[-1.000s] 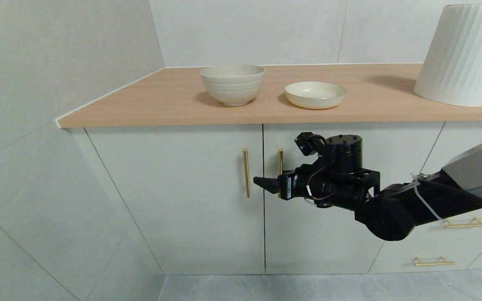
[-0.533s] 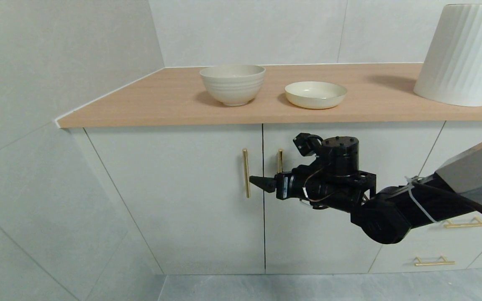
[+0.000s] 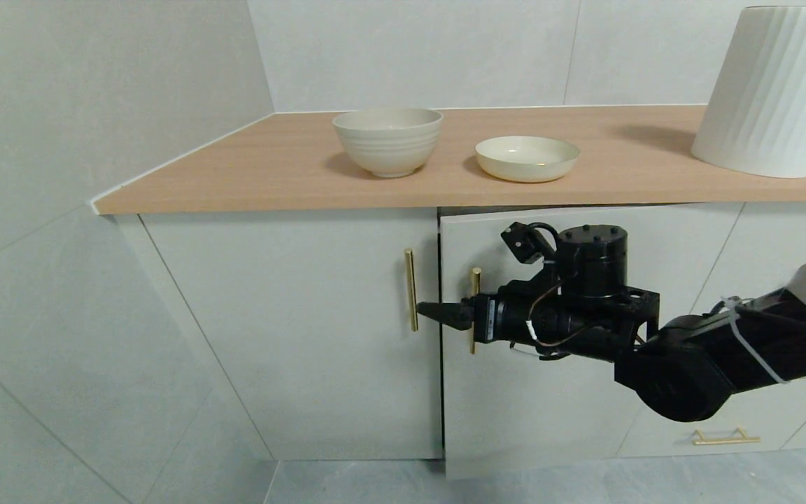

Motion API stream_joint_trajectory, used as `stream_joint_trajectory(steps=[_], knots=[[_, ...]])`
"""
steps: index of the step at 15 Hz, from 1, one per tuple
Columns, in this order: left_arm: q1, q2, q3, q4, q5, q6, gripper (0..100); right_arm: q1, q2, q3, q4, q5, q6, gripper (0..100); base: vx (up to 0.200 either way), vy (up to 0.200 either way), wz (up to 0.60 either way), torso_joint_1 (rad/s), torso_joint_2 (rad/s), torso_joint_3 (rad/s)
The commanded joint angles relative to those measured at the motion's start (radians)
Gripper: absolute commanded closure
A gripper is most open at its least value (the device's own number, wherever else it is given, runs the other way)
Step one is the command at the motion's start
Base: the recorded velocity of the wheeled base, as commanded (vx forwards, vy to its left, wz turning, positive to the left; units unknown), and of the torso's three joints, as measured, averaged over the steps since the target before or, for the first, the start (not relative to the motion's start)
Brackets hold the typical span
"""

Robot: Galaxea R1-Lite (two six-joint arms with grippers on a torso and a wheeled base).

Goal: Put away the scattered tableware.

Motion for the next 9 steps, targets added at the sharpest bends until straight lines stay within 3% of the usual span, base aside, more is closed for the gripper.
stream_joint_trajectory(steps=[1, 9], knots=[[0.000, 0.000, 0.000, 0.000, 0.000, 0.000, 0, 0.003, -0.109, 0.077, -0.007, 0.042, 0.005, 0, 0.000, 0.000, 0.00, 0.000, 0.00, 0.000], [0.000, 0.000, 0.000, 0.001, 0.002, 0.013, 0, 0.057, -0.270, 0.345, -0.013, 0.069, 0.002, 0, 0.000, 0.000, 0.00, 0.000, 0.00, 0.000]])
